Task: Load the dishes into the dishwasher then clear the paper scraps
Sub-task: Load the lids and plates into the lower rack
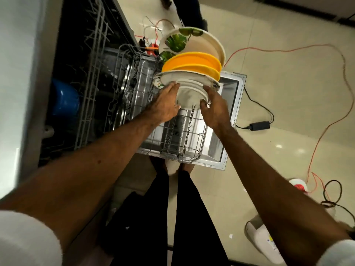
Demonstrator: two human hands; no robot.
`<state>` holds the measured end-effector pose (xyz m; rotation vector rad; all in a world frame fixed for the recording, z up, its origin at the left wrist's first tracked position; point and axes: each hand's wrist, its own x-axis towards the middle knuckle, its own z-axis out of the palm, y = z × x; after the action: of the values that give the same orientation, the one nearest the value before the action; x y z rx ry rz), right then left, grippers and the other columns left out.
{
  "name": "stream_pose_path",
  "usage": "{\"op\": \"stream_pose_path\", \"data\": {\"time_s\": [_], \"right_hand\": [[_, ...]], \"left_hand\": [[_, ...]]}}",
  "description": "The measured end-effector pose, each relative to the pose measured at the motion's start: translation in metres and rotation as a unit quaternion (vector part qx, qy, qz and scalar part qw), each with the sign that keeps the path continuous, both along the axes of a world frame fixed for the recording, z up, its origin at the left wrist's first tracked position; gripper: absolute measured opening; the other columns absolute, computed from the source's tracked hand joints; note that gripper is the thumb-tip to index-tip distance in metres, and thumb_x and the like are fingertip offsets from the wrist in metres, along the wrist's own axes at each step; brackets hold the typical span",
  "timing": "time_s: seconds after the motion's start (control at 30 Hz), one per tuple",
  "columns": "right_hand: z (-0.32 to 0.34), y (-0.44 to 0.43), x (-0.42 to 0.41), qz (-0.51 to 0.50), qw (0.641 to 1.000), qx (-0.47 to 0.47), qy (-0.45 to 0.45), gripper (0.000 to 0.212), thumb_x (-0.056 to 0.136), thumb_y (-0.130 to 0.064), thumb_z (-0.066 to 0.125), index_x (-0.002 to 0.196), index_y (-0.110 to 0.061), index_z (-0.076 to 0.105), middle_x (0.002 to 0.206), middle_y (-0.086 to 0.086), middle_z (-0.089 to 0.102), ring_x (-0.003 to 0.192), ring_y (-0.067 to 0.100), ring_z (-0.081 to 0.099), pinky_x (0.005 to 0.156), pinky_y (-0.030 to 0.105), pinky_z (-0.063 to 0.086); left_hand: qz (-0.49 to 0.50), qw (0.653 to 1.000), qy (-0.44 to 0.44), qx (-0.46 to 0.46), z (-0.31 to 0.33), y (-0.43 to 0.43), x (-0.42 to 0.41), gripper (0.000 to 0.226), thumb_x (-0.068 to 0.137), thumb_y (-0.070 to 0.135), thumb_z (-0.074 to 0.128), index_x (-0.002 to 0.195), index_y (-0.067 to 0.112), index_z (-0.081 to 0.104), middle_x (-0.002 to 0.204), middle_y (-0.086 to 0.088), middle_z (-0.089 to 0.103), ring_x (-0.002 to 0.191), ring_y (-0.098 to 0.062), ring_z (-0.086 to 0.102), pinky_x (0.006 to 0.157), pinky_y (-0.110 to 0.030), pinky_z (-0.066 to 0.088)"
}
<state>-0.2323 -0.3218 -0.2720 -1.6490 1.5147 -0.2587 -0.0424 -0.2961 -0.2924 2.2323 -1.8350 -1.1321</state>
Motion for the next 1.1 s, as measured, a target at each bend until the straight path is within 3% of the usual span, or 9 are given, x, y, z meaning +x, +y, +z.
{"op": "stream_pose_path", "data": {"time_s": [0.2, 0.43, 0.6, 0.83, 1.1], "right_hand": [[0.067, 0.011, 0.003, 0.043, 0.998, -0.047, -0.022, 0.055, 0.100, -0.018, 0.057, 0.153, -0.006, 0.047, 0.155, 0.014, 0.051, 0.142, 0.033, 0.050, 0.117, 0.049, 0.041], [0.151, 0.031, 0.009, 0.122, 0.988, -0.088, -0.030, 0.059, 0.104, -0.018, 0.059, 0.158, -0.008, 0.039, 0.164, 0.011, 0.040, 0.153, 0.028, 0.035, 0.126, 0.043, 0.029], [0.199, 0.053, 0.012, 0.169, 0.979, -0.109, -0.031, 0.062, 0.104, -0.021, 0.059, 0.161, -0.015, 0.035, 0.168, 0.006, 0.034, 0.157, 0.025, 0.025, 0.128, 0.044, 0.022], [0.260, 0.084, 0.036, 0.232, 0.966, -0.103, -0.053, 0.063, 0.106, -0.027, 0.058, 0.163, -0.023, 0.032, 0.170, -0.002, 0.030, 0.158, 0.016, 0.020, 0.129, 0.038, 0.014], [0.301, 0.137, 0.096, 0.352, 0.926, -0.102, -0.087, 0.065, 0.104, -0.032, 0.058, 0.163, -0.026, 0.030, 0.169, -0.003, 0.030, 0.158, 0.016, 0.020, 0.128, 0.051, 0.023]], "left_hand": [[-0.022, 0.995, -0.065, -0.068, 0.091, 0.019, 0.002, 0.081, 0.095, 0.030, 0.067, 0.160, 0.014, 0.022, 0.169, -0.007, 0.016, 0.153, -0.027, 0.021, 0.123, -0.038, 0.019], [0.017, 0.993, -0.081, -0.085, 0.189, 0.059, 0.001, 0.085, 0.096, 0.032, 0.066, 0.162, 0.017, 0.014, 0.170, -0.004, 0.007, 0.156, -0.025, 0.012, 0.124, -0.044, 0.016], [0.057, 0.989, -0.101, -0.097, 0.247, 0.103, 0.004, 0.085, 0.098, 0.035, 0.062, 0.163, 0.020, 0.008, 0.170, -0.002, 0.003, 0.156, -0.021, 0.007, 0.122, -0.039, 0.010], [0.164, 0.974, -0.120, -0.097, 0.298, 0.179, 0.022, 0.089, 0.096, 0.039, 0.065, 0.163, 0.023, 0.008, 0.171, 0.001, 0.001, 0.157, -0.023, 0.006, 0.125, -0.054, 0.017], [0.309, 0.931, -0.135, -0.139, 0.342, 0.283, 0.047, 0.084, 0.096, 0.035, 0.066, 0.162, 0.023, 0.016, 0.170, 0.002, 0.007, 0.155, -0.021, 0.010, 0.125, -0.042, 0.014]]}}
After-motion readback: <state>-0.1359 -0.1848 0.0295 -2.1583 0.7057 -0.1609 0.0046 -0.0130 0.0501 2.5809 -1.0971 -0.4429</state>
